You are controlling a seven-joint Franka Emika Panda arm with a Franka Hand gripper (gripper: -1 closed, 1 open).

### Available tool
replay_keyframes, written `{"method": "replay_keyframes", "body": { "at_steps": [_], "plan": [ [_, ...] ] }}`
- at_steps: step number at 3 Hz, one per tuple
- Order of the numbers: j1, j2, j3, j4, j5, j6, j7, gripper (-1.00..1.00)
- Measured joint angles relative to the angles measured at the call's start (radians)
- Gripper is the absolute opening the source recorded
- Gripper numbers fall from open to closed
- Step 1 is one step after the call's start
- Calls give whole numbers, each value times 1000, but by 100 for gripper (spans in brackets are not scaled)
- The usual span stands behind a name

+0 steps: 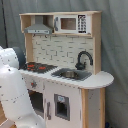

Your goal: Play with the kitchen

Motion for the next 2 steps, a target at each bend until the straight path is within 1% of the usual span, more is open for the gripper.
{"method": "replay_keyframes", "body": {
  "at_steps": [1,2],
  "plan": [
    [0,50,-30,16,-49,-40,0,100],
    [0,114,-42,21,-126,-109,26,100]
  ]
}}
